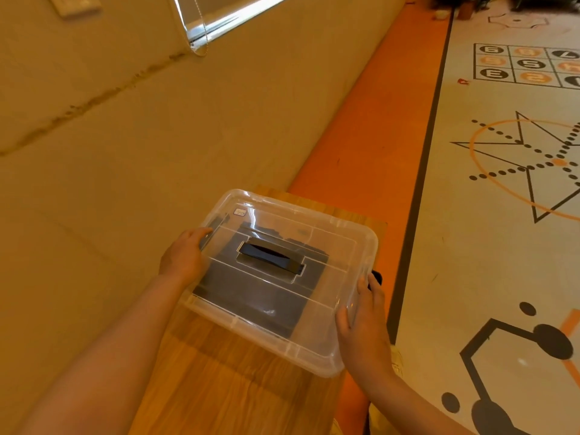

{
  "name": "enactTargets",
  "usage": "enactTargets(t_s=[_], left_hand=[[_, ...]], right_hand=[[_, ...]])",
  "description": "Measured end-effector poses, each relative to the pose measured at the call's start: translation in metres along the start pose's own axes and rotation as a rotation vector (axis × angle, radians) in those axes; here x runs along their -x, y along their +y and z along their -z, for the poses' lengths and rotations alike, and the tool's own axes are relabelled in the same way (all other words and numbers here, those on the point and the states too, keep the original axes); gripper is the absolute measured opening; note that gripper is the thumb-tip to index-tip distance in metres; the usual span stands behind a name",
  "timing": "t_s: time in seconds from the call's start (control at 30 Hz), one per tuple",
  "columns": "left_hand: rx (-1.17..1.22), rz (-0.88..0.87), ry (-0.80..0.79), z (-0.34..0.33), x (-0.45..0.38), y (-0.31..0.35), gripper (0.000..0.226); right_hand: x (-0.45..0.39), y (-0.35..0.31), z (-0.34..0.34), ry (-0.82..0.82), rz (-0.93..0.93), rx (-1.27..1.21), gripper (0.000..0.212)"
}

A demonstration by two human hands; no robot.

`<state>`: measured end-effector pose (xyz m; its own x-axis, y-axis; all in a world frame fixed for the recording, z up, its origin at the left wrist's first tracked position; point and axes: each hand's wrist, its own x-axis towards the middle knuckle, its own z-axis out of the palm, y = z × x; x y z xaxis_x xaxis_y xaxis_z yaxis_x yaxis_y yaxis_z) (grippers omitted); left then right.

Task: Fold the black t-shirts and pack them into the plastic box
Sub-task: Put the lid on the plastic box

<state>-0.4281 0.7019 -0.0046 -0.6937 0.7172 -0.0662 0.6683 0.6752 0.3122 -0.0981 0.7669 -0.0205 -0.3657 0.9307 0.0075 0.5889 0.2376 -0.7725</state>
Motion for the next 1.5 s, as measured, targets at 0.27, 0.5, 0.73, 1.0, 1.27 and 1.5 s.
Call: enactTargets(t_s=[0.27, 0.5, 0.73, 1.0, 1.27, 1.5], left_hand=[[0.041, 0.16, 0.12, -0.017, 0.036, -0.004, 0.042], [0.19, 0.287, 0.27, -0.03, 0.093, 0.0, 0.048], [-0.091, 0.316, 0.158, -0.03, 0.142, 0.014, 0.051], [-0.155, 0.566, 0.186, -0.035, 0.186, 0.035, 0.054], [-0.154, 0.772, 0.243, -0.049, 0.226, 0.057, 0.064], [-0.149, 0.963, 0.27, -0.06, 0.268, 0.071, 0.068]], right_hand=[[-0.062, 0.006, 0.025, -0.144, 0.167, 0.141, 0.058], [-0.114, -0.001, 0.014, -0.304, 0.285, 0.316, 0.057], [-0.149, -0.023, -0.007, -0.422, 0.487, 0.462, 0.054], [-0.16, -0.06, -0.016, -0.466, 0.997, 0.645, 0.051], [-0.173, -0.069, -0.048, -0.703, 1.11, 0.587, 0.05], [-0.141, -0.072, -0.068, -0.939, 1.168, 0.554, 0.063]])
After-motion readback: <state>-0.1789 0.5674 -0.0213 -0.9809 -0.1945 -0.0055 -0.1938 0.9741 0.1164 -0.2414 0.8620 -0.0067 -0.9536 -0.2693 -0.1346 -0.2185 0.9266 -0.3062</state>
